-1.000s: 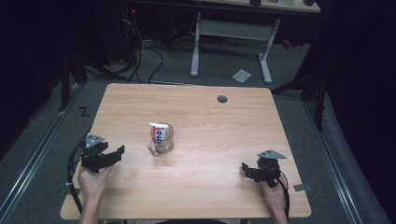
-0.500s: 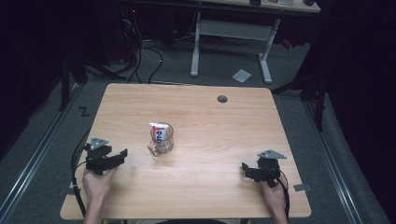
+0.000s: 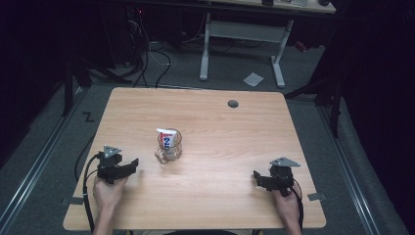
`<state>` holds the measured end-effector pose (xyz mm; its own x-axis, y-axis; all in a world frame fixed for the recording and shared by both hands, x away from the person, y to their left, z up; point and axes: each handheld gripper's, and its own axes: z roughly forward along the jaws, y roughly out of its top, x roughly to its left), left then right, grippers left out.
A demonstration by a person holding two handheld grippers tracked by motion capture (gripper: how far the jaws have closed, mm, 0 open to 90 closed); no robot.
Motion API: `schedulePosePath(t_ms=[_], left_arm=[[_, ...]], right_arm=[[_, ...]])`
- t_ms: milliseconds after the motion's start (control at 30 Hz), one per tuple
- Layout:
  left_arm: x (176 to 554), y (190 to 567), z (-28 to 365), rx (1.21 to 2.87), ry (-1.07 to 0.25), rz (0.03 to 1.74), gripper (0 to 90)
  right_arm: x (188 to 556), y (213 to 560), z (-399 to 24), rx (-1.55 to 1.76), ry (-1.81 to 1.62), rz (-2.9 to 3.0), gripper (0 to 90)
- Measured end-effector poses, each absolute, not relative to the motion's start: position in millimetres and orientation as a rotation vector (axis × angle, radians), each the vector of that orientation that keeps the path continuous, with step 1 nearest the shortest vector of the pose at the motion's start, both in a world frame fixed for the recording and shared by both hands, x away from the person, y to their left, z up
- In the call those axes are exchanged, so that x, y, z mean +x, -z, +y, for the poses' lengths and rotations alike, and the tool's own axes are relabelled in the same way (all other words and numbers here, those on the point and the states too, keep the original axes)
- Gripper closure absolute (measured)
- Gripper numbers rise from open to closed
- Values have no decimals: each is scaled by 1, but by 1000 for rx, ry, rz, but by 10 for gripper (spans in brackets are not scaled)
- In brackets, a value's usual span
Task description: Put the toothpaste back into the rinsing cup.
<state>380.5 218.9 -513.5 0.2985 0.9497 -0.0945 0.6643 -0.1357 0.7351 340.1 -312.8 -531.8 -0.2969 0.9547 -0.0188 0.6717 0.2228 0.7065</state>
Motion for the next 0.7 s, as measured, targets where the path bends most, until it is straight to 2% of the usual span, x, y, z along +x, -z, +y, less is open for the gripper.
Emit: schedulePosePath(t_ms=[700], left_arm=[[387, 529, 213, 1889, -610, 1480, 351]], right_arm=[[340, 532, -313, 1498, -832, 2048, 150]])
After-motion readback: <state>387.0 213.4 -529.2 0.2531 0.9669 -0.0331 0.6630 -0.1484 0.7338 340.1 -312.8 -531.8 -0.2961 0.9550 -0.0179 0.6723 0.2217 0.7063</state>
